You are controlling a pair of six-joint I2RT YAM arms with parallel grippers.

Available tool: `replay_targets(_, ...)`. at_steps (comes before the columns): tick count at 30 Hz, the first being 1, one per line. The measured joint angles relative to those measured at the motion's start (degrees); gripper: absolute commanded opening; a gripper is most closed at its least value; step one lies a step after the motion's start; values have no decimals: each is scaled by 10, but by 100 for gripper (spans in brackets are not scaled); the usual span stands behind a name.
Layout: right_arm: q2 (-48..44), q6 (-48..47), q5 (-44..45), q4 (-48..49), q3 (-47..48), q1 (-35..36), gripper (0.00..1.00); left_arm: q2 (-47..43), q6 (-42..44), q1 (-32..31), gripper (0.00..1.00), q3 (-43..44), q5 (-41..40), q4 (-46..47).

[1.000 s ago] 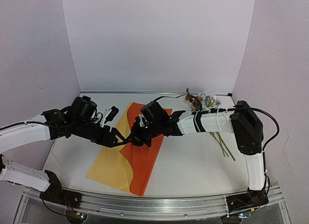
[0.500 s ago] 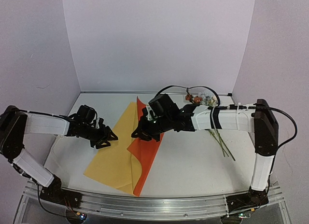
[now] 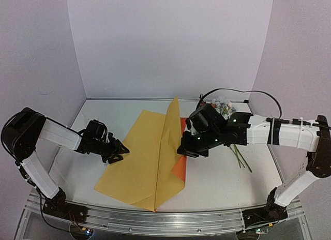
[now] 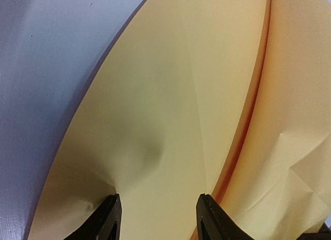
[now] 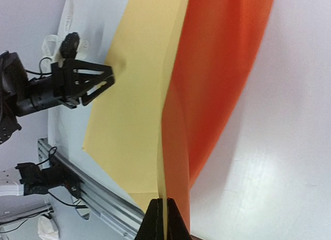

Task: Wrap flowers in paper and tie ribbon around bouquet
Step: Unfold the folded wrapping paper at the center of the board.

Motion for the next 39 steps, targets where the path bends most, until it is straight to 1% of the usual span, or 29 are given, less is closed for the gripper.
replay_targets(3, -26, -6, 51, -58, -27, 0, 0, -10, -5, 0, 52, -16, -11, 16)
replay_targets(6, -22, -10, 94, -112, -37, 0, 0, -41, -8, 0, 52, -39, -32, 6)
replay_targets(9, -3, -14, 125, -149, -38, 0, 0, -76, -10, 0, 52, -59, -53, -23)
replay_targets(15, 66, -34, 158, -177, -27, 0, 0, -130, -9, 0, 52, -78, -82, -88)
replay_targets(20, 106, -75, 182, -184, 12, -6, 9, -165, -5, 0, 52, -82, -101, -139)
replay_targets(23, 111, -104, 180, -168, 22, -22, 18, -175, 2, 0, 52, -82, -108, -158)
replay_targets(28, 110, -125, 143, -124, -2, -57, 38, -175, 10, 0, 53, -81, -117, -175)
replay_targets(30, 106, -123, 128, -108, -24, -61, 39, -171, 19, 0, 53, -77, -119, -178)
replay_targets(32, 98, -120, 113, -96, -51, -60, 36, -156, 29, 0, 53, -62, -120, -186)
replay_targets(34, 92, -114, 103, -90, -70, -60, 26, -136, 41, 1, 53, -42, -121, -189)
replay_targets(36, 87, -103, 95, -79, -90, -61, 15, -112, 54, 5, 53, -19, -121, -192)
replay_targets(37, 83, -97, 91, -73, -100, -61, 11, -101, 60, 9, 53, -9, -121, -194)
replay_targets(39, 73, -81, 83, -60, -121, -61, 6, -81, 74, 19, 53, 9, -120, -197)
